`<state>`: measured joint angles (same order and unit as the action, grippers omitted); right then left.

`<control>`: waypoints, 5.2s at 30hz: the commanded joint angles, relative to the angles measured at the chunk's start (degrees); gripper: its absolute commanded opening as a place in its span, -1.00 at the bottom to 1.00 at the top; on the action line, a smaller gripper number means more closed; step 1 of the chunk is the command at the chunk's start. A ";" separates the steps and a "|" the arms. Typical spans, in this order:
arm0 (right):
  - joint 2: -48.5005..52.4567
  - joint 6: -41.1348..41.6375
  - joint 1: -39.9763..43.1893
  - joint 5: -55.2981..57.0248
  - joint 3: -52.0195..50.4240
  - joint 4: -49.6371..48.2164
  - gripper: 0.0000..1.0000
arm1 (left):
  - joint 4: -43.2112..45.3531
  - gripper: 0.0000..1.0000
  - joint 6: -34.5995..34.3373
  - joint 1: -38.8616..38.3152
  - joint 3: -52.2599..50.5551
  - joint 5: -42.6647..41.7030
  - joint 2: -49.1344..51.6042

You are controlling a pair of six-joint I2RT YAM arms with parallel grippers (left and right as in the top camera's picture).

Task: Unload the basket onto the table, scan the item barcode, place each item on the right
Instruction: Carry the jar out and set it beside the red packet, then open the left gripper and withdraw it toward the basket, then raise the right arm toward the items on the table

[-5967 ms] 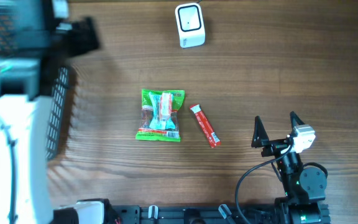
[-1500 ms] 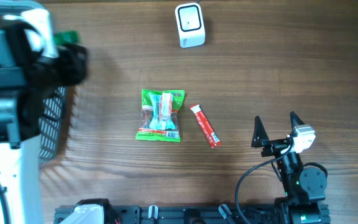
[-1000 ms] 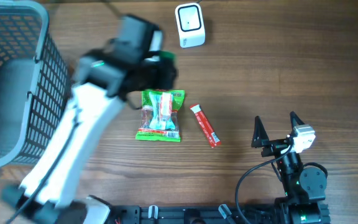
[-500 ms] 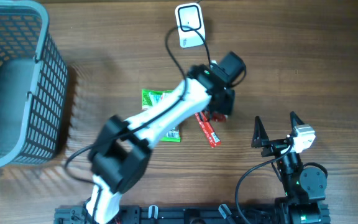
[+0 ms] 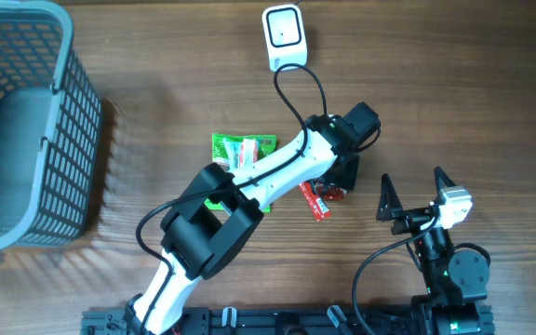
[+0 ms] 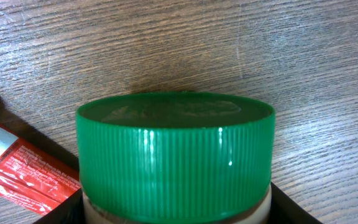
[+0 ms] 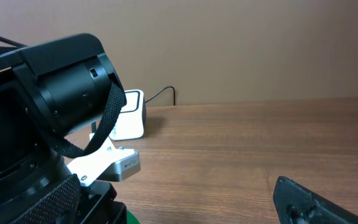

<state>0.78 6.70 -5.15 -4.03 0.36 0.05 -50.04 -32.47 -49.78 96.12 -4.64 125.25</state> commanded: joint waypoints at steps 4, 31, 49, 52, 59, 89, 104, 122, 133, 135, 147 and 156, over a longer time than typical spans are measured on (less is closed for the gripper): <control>-0.35 0.87 0.31 0.13 -0.07 -0.15 0.99 | -2.93 -0.02 -0.76 0.20 -4.44 4.31 1.11; -0.35 0.90 0.31 0.13 -0.07 -0.15 1.00 | -2.93 0.89 -0.79 5.75 -1.90 -0.70 -10.27; -0.35 0.90 0.31 0.11 -0.07 -0.15 0.99 | -4.85 0.78 -0.76 5.11 -1.68 -4.55 -11.32; -0.35 0.90 0.31 0.13 -0.07 -0.15 0.99 | -5.07 0.82 1.22 7.45 0.28 -4.52 -13.49; -0.35 0.90 0.31 0.13 -0.07 -0.15 0.99 | -5.49 0.84 5.66 18.53 3.02 -3.78 -24.57; -0.35 0.90 0.31 0.13 -0.07 -0.15 0.99 | -17.09 1.00 13.18 51.93 3.02 3.87 -30.53; -0.35 0.87 0.31 0.13 -0.07 -0.15 1.00 | -17.09 1.00 13.18 51.93 2.99 3.87 -30.53; -0.35 1.03 0.31 0.09 -0.07 -0.15 0.99 | -17.09 1.00 13.20 51.93 3.02 3.89 -30.53; -0.35 15.41 0.28 -0.98 -0.07 -0.20 0.99 | -17.09 1.00 13.18 51.93 3.02 3.87 -30.53; -0.35 20.09 0.31 -1.05 -0.07 -0.20 1.00 | -17.09 1.00 13.18 51.93 2.99 3.89 -30.53; 2.16 19.47 0.31 -3.54 6.58 5.33 0.99 | -17.09 1.00 13.18 51.93 2.99 3.89 -30.53; 19.21 12.52 0.31 -5.97 33.46 20.65 0.99 | -17.07 1.00 13.18 51.93 3.02 3.89 -30.53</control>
<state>12.19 23.33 -5.15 -6.94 21.69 16.10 -67.11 -20.18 1.96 99.33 -1.13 94.72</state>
